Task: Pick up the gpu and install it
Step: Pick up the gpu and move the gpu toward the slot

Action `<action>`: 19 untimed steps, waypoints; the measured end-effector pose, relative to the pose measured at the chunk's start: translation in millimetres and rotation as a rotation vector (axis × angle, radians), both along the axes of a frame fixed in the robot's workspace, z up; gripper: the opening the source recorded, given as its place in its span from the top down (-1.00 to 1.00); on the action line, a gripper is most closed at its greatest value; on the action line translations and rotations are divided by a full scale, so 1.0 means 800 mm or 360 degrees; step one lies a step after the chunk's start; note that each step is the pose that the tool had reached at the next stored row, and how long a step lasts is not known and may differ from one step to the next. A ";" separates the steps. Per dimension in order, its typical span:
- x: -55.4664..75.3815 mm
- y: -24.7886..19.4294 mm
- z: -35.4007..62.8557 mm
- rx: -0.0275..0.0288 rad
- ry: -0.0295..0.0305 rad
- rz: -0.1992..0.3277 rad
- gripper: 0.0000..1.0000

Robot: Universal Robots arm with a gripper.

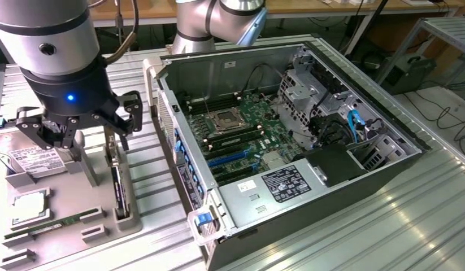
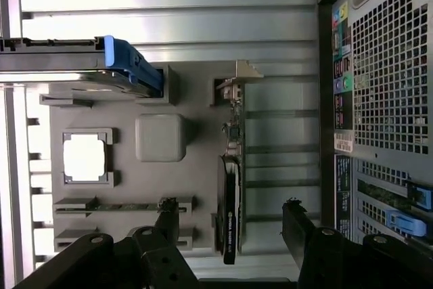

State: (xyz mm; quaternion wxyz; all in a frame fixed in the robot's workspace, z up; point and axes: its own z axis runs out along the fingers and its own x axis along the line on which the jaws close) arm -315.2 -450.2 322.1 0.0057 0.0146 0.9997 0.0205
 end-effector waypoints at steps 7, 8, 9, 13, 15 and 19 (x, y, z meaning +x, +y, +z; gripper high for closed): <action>0.000 -0.0024 -0.017 0.00001 0.00134 0.0000 -0.44; 0.000 -0.0027 -0.019 0.00000 0.00157 0.0000 -0.44; 0.000 -0.0030 -0.022 0.00000 0.00186 0.0001 -0.44; 0.000 -0.0038 -0.031 -0.00001 0.00342 0.0000 -0.44; 0.000 -0.0041 -0.036 0.00000 0.00417 0.0001 -0.44; 0.000 -0.0046 -0.045 0.00000 0.00510 0.0001 -0.44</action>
